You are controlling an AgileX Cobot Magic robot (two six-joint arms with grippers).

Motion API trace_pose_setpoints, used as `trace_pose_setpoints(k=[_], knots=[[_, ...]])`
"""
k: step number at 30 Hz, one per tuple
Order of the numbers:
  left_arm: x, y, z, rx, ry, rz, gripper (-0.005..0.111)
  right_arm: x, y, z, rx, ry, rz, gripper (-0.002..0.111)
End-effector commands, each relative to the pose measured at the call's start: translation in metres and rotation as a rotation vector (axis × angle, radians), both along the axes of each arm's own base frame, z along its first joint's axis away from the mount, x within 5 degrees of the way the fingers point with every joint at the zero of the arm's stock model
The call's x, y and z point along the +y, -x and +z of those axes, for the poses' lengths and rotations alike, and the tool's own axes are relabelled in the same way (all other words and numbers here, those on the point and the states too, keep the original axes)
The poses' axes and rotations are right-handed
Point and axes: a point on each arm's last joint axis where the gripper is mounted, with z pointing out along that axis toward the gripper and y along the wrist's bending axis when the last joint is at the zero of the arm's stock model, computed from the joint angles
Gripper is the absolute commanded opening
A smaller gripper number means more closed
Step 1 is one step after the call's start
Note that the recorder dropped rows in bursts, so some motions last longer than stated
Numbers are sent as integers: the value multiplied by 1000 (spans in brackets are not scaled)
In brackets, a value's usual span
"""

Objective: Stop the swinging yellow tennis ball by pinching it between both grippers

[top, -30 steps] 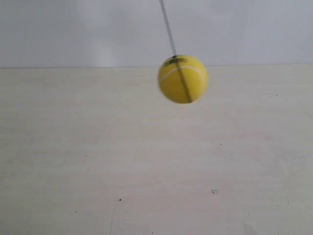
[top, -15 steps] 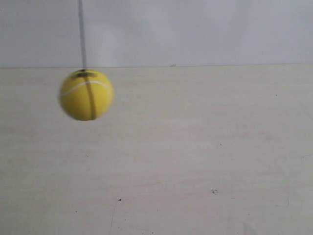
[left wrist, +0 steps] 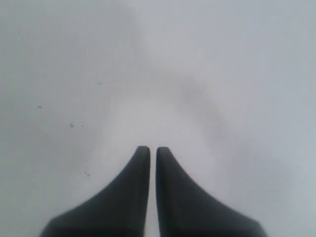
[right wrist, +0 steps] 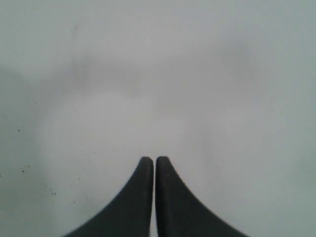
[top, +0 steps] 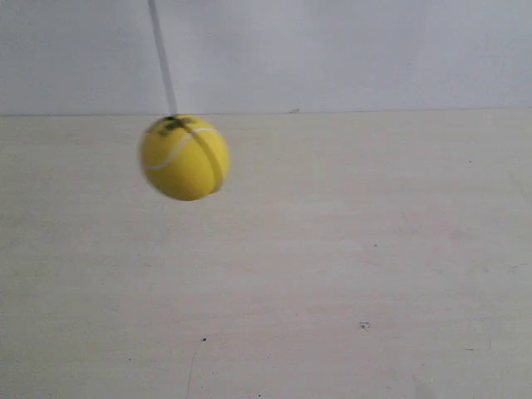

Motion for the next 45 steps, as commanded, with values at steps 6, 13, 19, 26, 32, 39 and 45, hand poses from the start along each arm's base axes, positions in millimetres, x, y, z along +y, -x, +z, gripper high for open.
trace_pose_setpoints(k=[6,13,19,26,32,39,45], knots=[[-36,-22,10,5,-311,-312,5,10,-30,1,222,36,90,0],[-41,-55,-4,128,-365,-386,5,27,-53,-3,265,159,230,0],[-45,-80,-19,204,-450,-443,5,40,-84,-10,406,266,338,0],[-45,-100,-42,307,-516,-455,5,53,-111,-35,469,343,464,0],[-47,-109,-54,336,-512,-497,5,61,-127,-52,446,339,561,0],[-59,-126,-65,402,-623,-709,5,78,-149,-62,540,394,826,0],[-59,-140,-77,461,-612,-738,5,79,-149,-62,530,393,840,0]])
